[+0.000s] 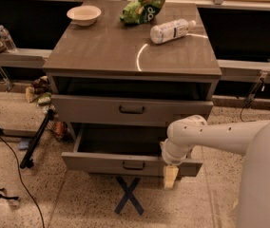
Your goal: Open middle drawer
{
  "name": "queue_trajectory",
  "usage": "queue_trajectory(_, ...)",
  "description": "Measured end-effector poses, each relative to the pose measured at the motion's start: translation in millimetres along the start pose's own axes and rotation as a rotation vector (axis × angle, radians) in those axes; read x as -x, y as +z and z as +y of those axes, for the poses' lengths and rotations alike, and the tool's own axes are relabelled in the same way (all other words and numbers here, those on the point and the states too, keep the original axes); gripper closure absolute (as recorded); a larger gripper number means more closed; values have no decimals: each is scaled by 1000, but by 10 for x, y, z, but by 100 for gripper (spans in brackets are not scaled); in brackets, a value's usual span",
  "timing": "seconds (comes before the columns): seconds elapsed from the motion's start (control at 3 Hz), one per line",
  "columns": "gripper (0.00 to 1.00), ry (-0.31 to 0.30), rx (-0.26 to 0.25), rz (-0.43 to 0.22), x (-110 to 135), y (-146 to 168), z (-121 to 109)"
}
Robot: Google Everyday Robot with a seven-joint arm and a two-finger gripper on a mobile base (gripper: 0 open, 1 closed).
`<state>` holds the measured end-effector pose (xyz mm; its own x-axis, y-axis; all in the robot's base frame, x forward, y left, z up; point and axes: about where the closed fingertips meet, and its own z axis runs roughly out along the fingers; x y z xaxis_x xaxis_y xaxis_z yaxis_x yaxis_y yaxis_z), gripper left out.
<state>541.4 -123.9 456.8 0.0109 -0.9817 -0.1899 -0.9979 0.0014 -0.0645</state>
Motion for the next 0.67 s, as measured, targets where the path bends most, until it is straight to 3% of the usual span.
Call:
queue_trajectory(0.33,0,25,-5,12,-106,185,-50)
queue_trajectory(0.67,15,43,-10,19,-176,324,-112)
